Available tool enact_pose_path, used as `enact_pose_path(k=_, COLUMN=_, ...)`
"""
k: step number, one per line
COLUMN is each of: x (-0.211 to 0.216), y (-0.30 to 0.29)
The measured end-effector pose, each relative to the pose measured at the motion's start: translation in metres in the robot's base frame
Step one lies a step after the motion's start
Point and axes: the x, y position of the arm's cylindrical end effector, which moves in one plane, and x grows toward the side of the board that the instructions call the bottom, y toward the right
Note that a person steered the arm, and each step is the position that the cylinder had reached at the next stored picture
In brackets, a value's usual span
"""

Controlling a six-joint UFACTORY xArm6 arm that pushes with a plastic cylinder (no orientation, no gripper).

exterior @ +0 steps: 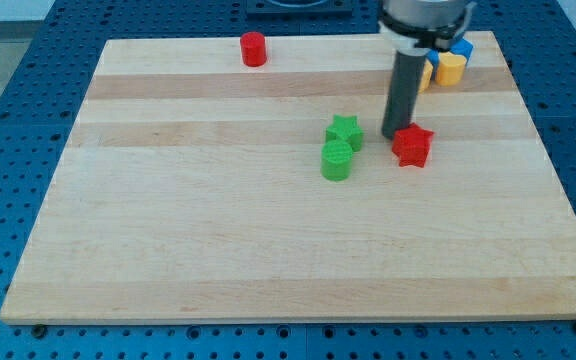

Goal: Slide the red star close to the green blocks

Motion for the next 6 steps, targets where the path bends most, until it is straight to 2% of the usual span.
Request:
enact_pose_path(k=2, x=0.000, y=0.079)
enact_pose_path(k=3, x=0.017, y=0.089)
enact_pose_path(k=4, x=0.035, y=0.056)
enact_pose_path(k=5, x=0.036, y=0.014)
enact_pose_path(k=6, x=0.036, y=-0.004)
